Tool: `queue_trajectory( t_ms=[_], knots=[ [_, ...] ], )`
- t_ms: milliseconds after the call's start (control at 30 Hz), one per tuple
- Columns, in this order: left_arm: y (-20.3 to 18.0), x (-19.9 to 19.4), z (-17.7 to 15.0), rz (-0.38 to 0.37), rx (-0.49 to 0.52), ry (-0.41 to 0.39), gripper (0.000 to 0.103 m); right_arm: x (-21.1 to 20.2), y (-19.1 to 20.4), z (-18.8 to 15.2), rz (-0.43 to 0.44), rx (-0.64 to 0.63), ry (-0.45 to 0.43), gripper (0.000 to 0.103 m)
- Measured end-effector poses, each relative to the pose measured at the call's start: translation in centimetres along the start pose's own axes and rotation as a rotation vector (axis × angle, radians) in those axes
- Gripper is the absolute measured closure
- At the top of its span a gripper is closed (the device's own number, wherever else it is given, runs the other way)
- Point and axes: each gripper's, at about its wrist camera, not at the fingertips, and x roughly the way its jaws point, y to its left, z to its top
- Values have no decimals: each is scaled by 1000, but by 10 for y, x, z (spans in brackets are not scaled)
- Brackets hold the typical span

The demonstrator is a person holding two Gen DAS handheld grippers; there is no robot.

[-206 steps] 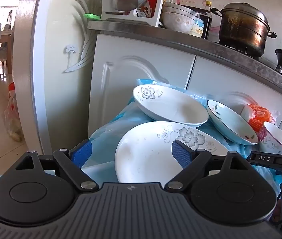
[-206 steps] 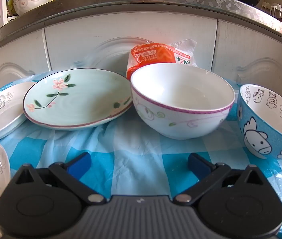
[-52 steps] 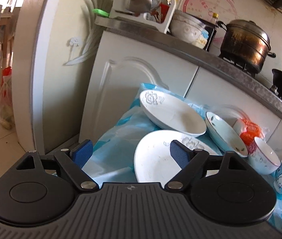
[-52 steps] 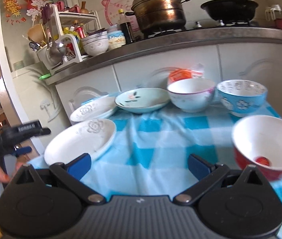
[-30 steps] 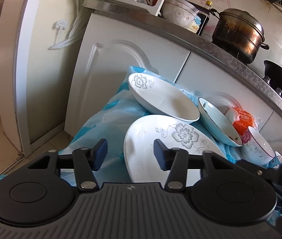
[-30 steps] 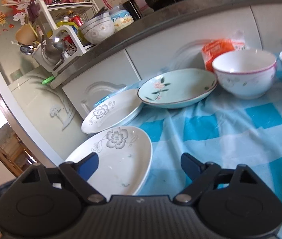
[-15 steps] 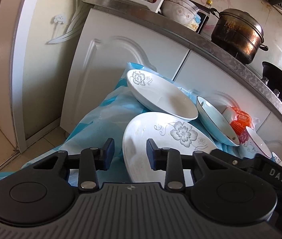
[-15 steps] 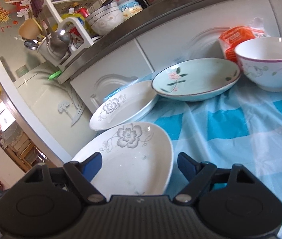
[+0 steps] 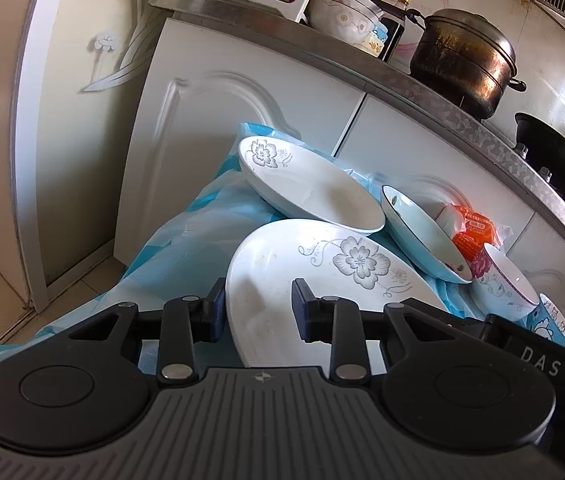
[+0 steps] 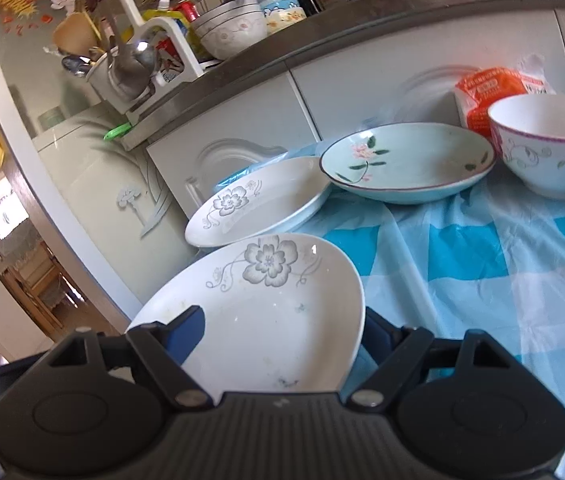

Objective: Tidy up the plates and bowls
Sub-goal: 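Lift the white plate with the left gripper and lower it beside the red bowl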

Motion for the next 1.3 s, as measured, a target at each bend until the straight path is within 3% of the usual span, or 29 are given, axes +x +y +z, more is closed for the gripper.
queue_trajectory(
  t_ms=[567, 1300],
  knots=[
    [-18, -17, -7, -83, 68, -24, 68, -36, 1, -6, -77, -81, -62, 20],
    [-55, -56, -25, -205, 202, -40, 68, -114, -18, -9, -133, -56, -149, 20]
  ],
)
